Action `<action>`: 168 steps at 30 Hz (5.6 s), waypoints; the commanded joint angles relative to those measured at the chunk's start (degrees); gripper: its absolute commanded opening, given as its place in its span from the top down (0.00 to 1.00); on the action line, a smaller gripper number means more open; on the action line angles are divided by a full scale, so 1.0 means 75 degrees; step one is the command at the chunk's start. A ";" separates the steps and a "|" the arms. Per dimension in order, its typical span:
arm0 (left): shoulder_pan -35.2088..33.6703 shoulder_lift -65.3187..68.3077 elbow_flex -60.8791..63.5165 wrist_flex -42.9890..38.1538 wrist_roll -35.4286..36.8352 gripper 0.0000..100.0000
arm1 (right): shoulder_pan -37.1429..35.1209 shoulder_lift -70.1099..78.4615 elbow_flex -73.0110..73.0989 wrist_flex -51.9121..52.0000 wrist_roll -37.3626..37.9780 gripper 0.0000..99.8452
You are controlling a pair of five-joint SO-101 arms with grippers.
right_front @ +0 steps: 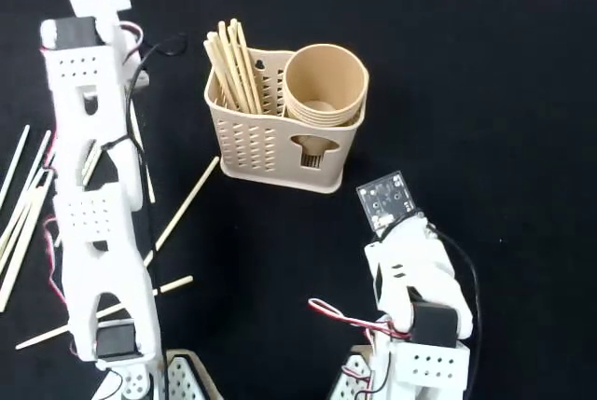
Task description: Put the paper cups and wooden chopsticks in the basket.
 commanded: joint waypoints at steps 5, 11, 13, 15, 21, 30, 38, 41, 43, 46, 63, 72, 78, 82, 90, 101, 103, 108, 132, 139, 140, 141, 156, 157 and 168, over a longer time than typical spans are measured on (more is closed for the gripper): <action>0.0334 -0.3915 0.3124 0.0023 -0.0059 0.97 | 0.0117 -0.0545 -0.0018 -0.0141 0.0035 0.92; 0.0568 -0.6060 0.4226 0.0023 -0.0059 0.97 | 0.0117 -0.0545 -0.0018 -0.0141 0.0035 0.92; 0.0580 -0.6728 0.4472 0.0012 -0.0059 0.97 | 0.0117 -0.0545 -0.0018 -0.0141 0.0035 0.92; 0.0580 -0.7396 0.4648 0.0012 -0.0059 0.97 | 0.0117 -0.0545 -0.0018 -0.0141 0.0035 0.92; 0.0580 -0.9330 0.5327 -0.0621 -0.0059 0.97 | 0.0117 -0.0545 -0.0018 -0.0141 0.0035 0.93; 0.1436 -1.2847 0.8703 -0.4759 0.0000 0.97 | 0.0105 -0.0545 -0.0018 -0.0141 0.0035 0.95; 0.2678 -1.4675 1.3697 -1.1792 -0.0059 0.97 | 0.0047 -0.0545 0.0158 -0.0082 0.0023 0.95; 0.2702 -1.4488 1.4470 -1.2741 -0.0035 0.97 | -0.0270 -0.0545 0.0229 -0.0070 0.0023 0.95; 0.2714 -1.4171 1.4728 -1.2800 0.0000 0.97 | -0.0293 -0.0545 0.0275 -0.0070 0.0023 0.95; 0.2714 -1.3480 1.4834 -1.2823 0.0000 0.97 | -0.0293 -0.0545 0.0275 -0.0094 0.0023 0.95; 0.2491 -1.1253 1.5080 -1.1933 0.0516 0.94 | -0.0293 -0.0545 0.0287 -0.0094 0.0023 0.95; 0.2022 -1.1147 1.2407 -0.6588 -0.0399 0.81 | -0.0293 -0.0545 0.0299 -0.0105 0.0023 0.95; 0.0955 -1.0174 1.0180 -0.3305 -0.1582 0.81 | -0.0293 -0.0545 0.0299 -0.0105 0.0023 0.95; 0.0100 -0.8662 0.9477 -0.2063 -0.2684 0.81 | -0.0293 -0.0545 0.0299 -0.0094 0.0023 0.95; -0.1284 -0.5005 0.7906 -0.1934 -0.4864 0.81 | -0.0293 -0.0545 0.0299 -0.0082 0.0023 0.95; -0.1870 0.0070 0.3440 -0.1348 -0.5650 0.81 | -0.0305 -0.0545 0.0299 -0.0082 0.0023 0.95; -0.1834 0.0903 0.2561 -0.0914 -0.5826 0.81 | -0.0305 -0.0545 0.0299 -0.0082 0.0023 0.95; -0.1881 0.2708 0.0229 -0.0105 -0.5873 0.82 | -0.0305 -0.0545 0.0299 -0.0082 0.0023 0.95; -0.1459 -0.0293 0.2831 0.0059 -0.4454 0.97 | -0.0293 -0.0545 0.0299 -0.0094 0.0023 0.95; 0.0053 -0.5064 0.7015 -0.0504 -0.4407 0.97 | -0.0293 -0.0545 0.0299 -0.0094 0.0023 0.95; 0.0229 -0.5720 0.7473 -0.0750 -0.4384 0.97 | -0.0293 -0.0545 0.0299 -0.0094 0.0023 0.95; 0.0393 -0.6330 0.7906 -0.1032 -0.4267 0.97 | -0.0293 -0.0545 0.0299 -0.0094 0.0023 0.95; 0.1788 -1.3738 1.3732 -0.7279 -0.2309 0.97 | -0.0293 -0.0545 0.0299 -0.0082 0.0023 0.95; 0.1975 -1.4078 1.4072 -0.7912 -0.2309 0.97 | -0.0293 -0.0545 0.0299 -0.0082 0.0023 0.95; 0.3558 -1.5297 1.5174 -1.2648 -0.0926 0.97 | -0.0305 -0.0545 0.0299 -0.0082 0.0023 0.95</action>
